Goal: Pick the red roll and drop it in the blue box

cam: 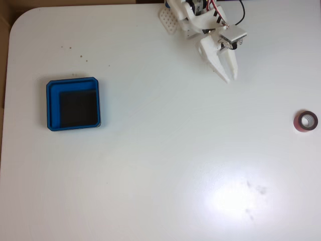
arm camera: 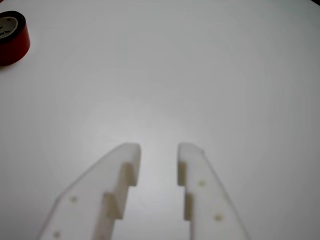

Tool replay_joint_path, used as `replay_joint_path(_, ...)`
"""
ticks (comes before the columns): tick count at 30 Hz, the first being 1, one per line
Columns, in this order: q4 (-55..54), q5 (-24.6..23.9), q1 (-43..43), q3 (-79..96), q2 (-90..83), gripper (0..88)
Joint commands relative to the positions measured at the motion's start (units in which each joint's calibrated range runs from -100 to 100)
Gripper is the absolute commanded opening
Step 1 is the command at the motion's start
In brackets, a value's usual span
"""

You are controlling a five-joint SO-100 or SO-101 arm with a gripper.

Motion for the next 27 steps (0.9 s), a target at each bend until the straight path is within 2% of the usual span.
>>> replay_joint_path(1, -1.1, 0.0, -2.5, 0.9, -0.3, 1.1)
replay_joint_path(27, -1.1, 0.3, -14.7, 0.9, -0.3, 1.1)
